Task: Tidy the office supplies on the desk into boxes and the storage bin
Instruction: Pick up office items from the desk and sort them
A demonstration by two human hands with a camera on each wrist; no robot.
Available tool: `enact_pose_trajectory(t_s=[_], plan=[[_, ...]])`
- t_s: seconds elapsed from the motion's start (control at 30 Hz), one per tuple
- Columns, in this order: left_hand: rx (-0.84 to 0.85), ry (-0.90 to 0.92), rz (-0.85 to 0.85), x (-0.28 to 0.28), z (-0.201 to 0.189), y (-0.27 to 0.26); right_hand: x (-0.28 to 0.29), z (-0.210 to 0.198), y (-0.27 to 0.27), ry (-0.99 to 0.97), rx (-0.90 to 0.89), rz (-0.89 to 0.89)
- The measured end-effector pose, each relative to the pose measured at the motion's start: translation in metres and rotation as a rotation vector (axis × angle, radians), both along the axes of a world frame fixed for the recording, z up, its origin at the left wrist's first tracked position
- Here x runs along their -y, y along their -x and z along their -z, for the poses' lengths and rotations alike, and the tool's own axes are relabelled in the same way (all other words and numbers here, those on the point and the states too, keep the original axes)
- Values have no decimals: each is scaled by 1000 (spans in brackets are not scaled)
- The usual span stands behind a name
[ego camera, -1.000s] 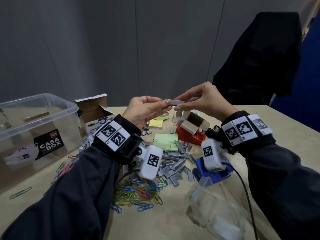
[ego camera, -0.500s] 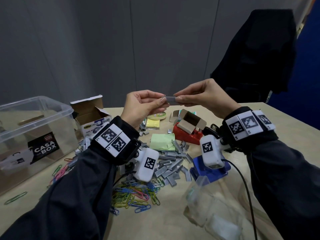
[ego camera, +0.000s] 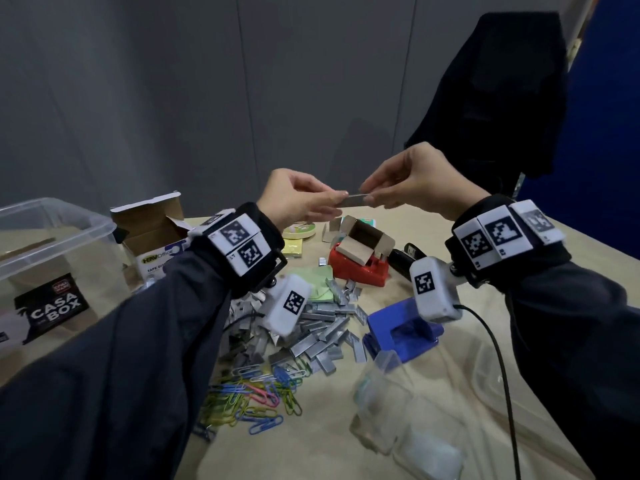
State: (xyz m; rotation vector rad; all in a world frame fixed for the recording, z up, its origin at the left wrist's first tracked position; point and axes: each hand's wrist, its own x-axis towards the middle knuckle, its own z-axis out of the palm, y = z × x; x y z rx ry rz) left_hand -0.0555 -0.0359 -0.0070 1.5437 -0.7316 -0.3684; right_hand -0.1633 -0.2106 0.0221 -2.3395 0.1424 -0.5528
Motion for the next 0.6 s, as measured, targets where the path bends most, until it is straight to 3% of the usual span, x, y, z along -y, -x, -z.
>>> enact_pose_trajectory(t_s=[0.13,0.2,0.5,0.6], plan=[[271,-497,64,21,6,-11,8,6,3,227,-98,92],[357,-608,46,33,11,-12,6,10,1,386,-151,140],[380,-682,-25,63,25,-18,-11,33,-20,853,-216,235],[293,-648,-15,64,34,-26,-14,38,-24,989,-254,236]])
